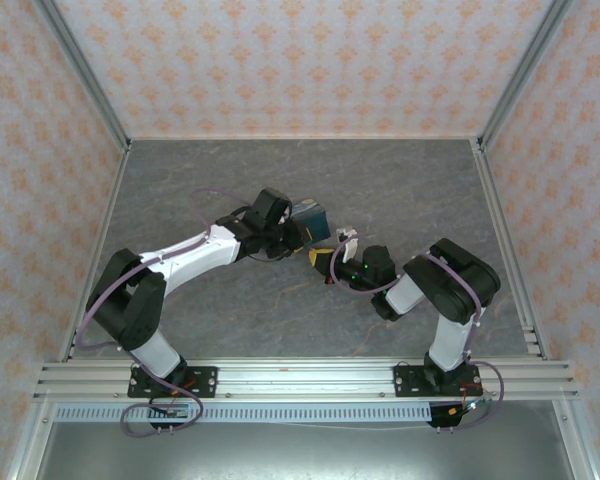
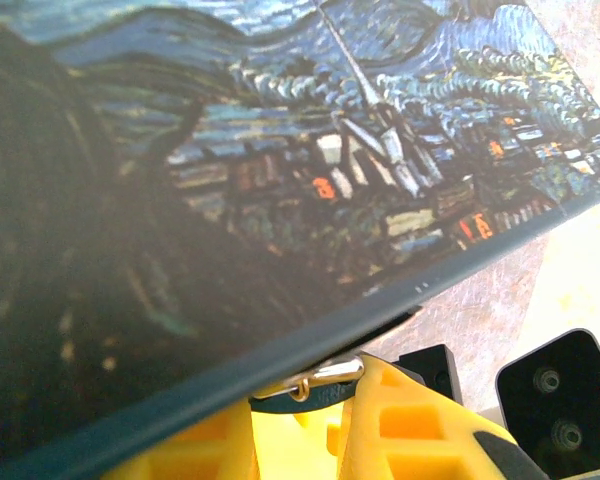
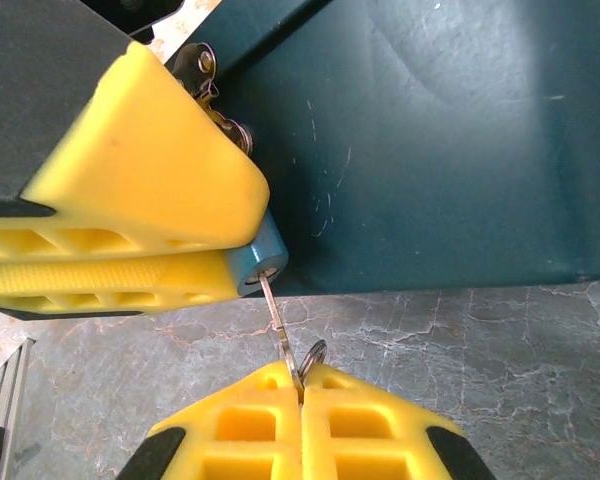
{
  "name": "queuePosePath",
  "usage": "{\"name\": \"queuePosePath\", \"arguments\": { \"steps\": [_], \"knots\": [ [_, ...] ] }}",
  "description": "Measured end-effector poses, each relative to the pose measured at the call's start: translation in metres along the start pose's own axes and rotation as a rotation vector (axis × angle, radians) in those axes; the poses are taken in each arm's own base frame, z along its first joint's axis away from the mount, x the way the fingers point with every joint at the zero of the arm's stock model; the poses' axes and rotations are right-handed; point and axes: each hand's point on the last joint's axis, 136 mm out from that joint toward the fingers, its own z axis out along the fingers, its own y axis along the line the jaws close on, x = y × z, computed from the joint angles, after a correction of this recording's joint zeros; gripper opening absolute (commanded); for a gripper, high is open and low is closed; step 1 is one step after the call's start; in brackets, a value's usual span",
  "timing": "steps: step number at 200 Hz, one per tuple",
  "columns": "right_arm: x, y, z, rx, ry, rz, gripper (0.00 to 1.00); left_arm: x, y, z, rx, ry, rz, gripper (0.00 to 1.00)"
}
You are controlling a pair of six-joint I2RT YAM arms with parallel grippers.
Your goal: Unlock the padlock with the key
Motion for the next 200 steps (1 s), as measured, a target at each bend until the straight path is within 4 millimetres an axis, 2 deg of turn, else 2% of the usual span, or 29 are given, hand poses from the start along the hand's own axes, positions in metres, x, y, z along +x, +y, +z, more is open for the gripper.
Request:
{"name": "queuePosePath", "arguments": {
  "steps": [200],
  "knots": [
    [0.006,0.002,0.003,-0.023,0.045,0.040,0.00,0.001,0.011,0.002,-0.030,-0.008,0.046,0.08]
  ]
}}
